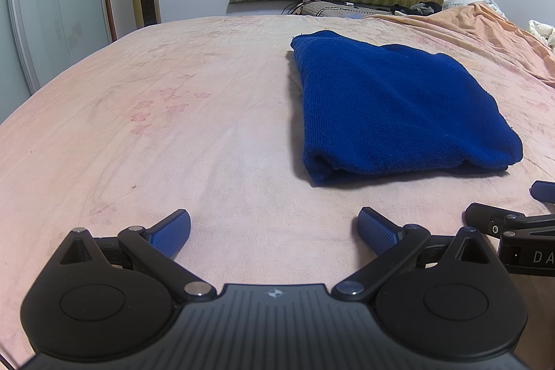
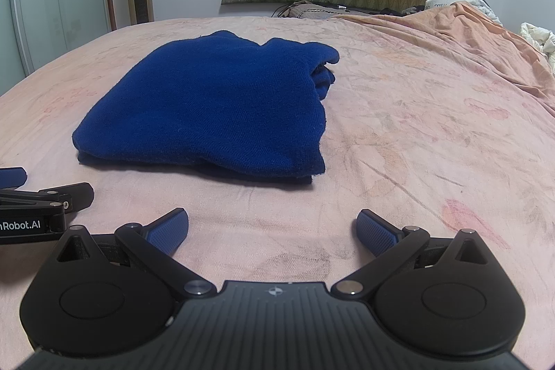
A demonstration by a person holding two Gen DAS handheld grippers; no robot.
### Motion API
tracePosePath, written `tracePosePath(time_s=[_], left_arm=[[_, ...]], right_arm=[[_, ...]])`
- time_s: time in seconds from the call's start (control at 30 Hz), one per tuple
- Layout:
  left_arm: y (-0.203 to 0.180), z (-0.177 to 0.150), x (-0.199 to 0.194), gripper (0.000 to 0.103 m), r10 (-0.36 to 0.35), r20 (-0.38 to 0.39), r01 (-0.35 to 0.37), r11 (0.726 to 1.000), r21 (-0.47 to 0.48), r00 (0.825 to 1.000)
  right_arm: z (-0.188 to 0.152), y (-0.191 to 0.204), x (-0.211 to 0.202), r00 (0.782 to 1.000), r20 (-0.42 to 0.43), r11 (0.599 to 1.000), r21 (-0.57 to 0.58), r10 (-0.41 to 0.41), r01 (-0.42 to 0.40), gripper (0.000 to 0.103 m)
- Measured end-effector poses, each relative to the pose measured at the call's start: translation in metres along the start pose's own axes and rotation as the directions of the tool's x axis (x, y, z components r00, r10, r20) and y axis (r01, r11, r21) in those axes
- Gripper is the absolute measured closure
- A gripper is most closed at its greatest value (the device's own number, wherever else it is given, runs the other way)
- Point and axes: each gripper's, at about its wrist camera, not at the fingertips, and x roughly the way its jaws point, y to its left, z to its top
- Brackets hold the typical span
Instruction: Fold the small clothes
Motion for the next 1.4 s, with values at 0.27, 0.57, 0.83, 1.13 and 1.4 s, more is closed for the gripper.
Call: tracePosePath(time_s=[0.27, 0.57, 0.83, 1.13, 1.4], left_arm=[[0.001, 0.0, 0.0, 0.0, 0.0, 0.0, 0.0, 1.0, 0.0, 1.0], [-0.001, -0.001, -0.015, 0.0, 0.025, 0.006, -0.025, 0.999, 0.039, 1.0], [0.002, 0.001, -0.021, 0.0, 0.001, -0.019, 0.0, 1.0, 0.014, 1.0], [0.002, 0.0, -0.021, 0.0, 0.009, -0.031, -0.008, 1.0, 0.021, 0.999], [0.003, 0.001, -0.022, 0.0, 0.012, -0.039, -0.011, 1.0, 0.025, 0.999]], right_arm=[[0.0, 0.0, 0.0, 1.0, 0.0, 1.0, 0.0, 0.0, 0.0, 0.0], [-0.001, -0.001, -0.02, 0.999, 0.034, 0.998, 0.059, -0.023, 0.021, 0.0], [0.005, 0.005, -0.029, 0.999, 0.027, 0.999, 0.03, -0.026, 0.025, 0.0], [0.003, 0.008, -0.028, 1.0, 0.015, 1.0, 0.014, -0.009, 0.009, 0.0], [0.003, 0.009, -0.029, 1.0, 0.013, 1.0, 0.017, 0.002, -0.002, 0.0]])
